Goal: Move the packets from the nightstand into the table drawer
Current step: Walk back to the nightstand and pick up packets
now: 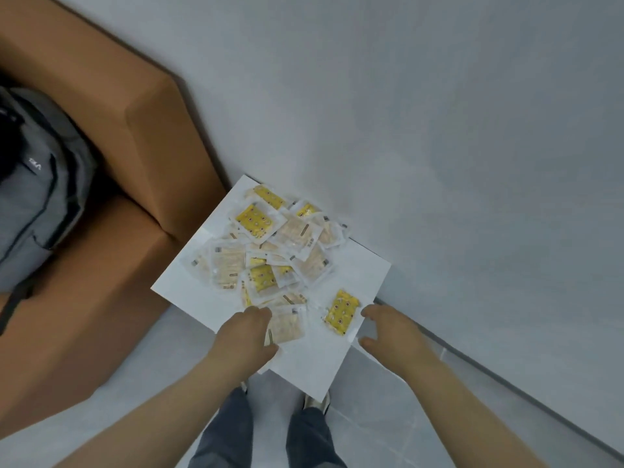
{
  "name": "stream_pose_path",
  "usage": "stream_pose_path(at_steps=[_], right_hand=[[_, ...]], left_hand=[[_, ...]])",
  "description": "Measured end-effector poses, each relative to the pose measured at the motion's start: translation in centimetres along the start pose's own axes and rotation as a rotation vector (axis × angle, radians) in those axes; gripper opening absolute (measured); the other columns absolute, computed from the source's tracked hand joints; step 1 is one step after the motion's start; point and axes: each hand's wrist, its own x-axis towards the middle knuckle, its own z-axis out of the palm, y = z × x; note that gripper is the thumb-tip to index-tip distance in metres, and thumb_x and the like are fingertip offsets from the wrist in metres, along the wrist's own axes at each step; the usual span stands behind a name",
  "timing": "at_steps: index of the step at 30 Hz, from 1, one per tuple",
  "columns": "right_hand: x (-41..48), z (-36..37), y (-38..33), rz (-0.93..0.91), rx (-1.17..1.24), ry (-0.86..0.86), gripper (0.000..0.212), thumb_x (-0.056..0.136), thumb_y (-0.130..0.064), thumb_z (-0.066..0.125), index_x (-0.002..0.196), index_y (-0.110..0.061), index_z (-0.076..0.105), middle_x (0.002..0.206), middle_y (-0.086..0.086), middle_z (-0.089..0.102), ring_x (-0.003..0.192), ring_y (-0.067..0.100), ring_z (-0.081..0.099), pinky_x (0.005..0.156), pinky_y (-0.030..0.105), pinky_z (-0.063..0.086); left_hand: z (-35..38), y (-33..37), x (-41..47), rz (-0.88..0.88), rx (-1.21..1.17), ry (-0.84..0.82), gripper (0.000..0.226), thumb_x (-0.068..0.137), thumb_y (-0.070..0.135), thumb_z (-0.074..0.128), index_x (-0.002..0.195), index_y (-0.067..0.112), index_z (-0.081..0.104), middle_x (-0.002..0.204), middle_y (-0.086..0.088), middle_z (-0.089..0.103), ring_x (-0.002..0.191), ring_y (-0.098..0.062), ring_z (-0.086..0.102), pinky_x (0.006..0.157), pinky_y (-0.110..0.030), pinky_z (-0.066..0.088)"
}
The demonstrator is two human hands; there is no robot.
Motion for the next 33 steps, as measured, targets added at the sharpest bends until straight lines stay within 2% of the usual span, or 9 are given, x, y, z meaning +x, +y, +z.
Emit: stream_pose_path(at_steps=[10, 12, 14, 16, 20, 23, 26, 29, 33], right_hand=[[9.0, 6.6, 2.4, 0.003, -0.053, 0.022, 0.071, 0.082, -0.031, 0.069, 0.141, -0.017, 0.033, 0.135, 0.006, 0.038, 0.119, 0.024, 0.046, 0.093, 0.034, 0.046], [10.4, 7.8, 2.9, 0.018, -0.056, 0.034, 0.082, 0.081, -0.033, 0.071, 0.146, -0.017, 0.024, 0.145, 0.009, 0.030, 0.127, 0.027, 0.039, 0.099, 0.036, 0.042], [11.2, 8.7, 3.0, 0.033, -0.055, 0.063, 0.093, 0.078, -0.035, 0.074, 0.149, -0.016, 0.017, 0.147, 0.010, 0.026, 0.131, 0.029, 0.033, 0.104, 0.037, 0.038], [11.6, 9.8, 3.0, 0.045, -0.076, 0.123, 0.102, 0.072, -0.037, 0.078, 0.149, -0.014, 0.015, 0.145, 0.010, 0.028, 0.128, 0.030, 0.034, 0.104, 0.038, 0.038], [11.9, 11.3, 2.8, 0.065, -0.107, 0.210, 0.106, 0.070, -0.040, 0.078, 0.149, -0.009, 0.015, 0.132, 0.011, 0.038, 0.117, 0.028, 0.042, 0.099, 0.035, 0.038], [11.7, 11.9, 2.5, 0.077, -0.077, 0.192, 0.099, 0.070, -0.042, 0.078, 0.146, -0.012, 0.021, 0.125, 0.008, 0.044, 0.110, 0.025, 0.048, 0.093, 0.033, 0.041], [11.3, 12.1, 2.1, 0.086, -0.043, 0.174, 0.079, 0.067, -0.037, 0.080, 0.130, -0.015, 0.037, 0.110, 0.004, 0.050, 0.100, 0.024, 0.053, 0.085, 0.034, 0.043], [10.9, 12.0, 1.8, 0.075, 0.041, 0.166, 0.053, 0.073, -0.030, 0.075, 0.113, -0.014, 0.044, 0.092, -0.002, 0.047, 0.089, 0.024, 0.056, 0.077, 0.035, 0.045], [10.2, 12.0, 1.1, 0.061, 0.150, 0.157, 0.034, 0.084, -0.023, 0.066, 0.110, -0.013, 0.046, 0.097, 0.002, 0.055, 0.087, 0.024, 0.056, 0.072, 0.034, 0.047]], left_hand=[[6.6, -1.1, 8.0, -0.001, 0.088, 0.069, 0.062, 0.075, 0.050, 0.068, 0.121, 0.015, 0.044, 0.116, -0.004, 0.047, 0.099, -0.022, 0.051, 0.077, -0.031, 0.048], [7.9, -0.9, 9.0, -0.021, 0.102, 0.148, 0.068, 0.065, 0.050, 0.077, 0.114, 0.013, 0.049, 0.113, -0.006, 0.046, 0.095, -0.025, 0.051, 0.073, -0.033, 0.047], [9.0, -0.8, 9.4, -0.026, 0.094, 0.220, 0.077, 0.040, 0.043, 0.090, 0.098, 0.007, 0.056, 0.098, -0.012, 0.051, 0.080, -0.029, 0.053, 0.059, -0.033, 0.046], [10.1, -0.8, 9.7, -0.028, 0.084, 0.310, 0.081, 0.021, 0.034, 0.092, 0.087, 0.004, 0.056, 0.085, -0.014, 0.053, 0.066, -0.029, 0.051, 0.050, -0.031, 0.044], [11.3, -0.9, 10.0, -0.012, 0.104, 0.388, 0.081, 0.022, 0.031, 0.091, 0.090, 0.004, 0.058, 0.082, -0.012, 0.053, 0.066, -0.026, 0.050, 0.052, -0.032, 0.043], [11.7, -1.2, 10.2, -0.025, 0.108, 0.380, 0.079, 0.023, 0.031, 0.092, 0.091, 0.005, 0.059, 0.080, -0.010, 0.058, 0.068, -0.028, 0.056, 0.055, -0.034, 0.047], [12.0, -1.4, 10.2, -0.002, 0.069, 0.382, 0.068, 0.028, 0.028, 0.093, 0.086, 0.008, 0.064, 0.074, -0.007, 0.064, 0.069, -0.029, 0.060, 0.058, -0.034, 0.050], [11.9, -1.7, 9.7, 0.020, 0.016, 0.414, 0.041, 0.034, 0.022, 0.087, 0.062, 0.014, 0.058, 0.057, 0.000, 0.058, 0.058, -0.024, 0.055, 0.050, -0.026, 0.041], [11.0, -2.7, 8.1, -0.001, -0.107, 0.438, 0.027, 0.060, 0.027, 0.077, 0.061, 0.019, 0.051, 0.055, 0.005, 0.054, 0.057, -0.019, 0.048, 0.052, -0.025, 0.032]])
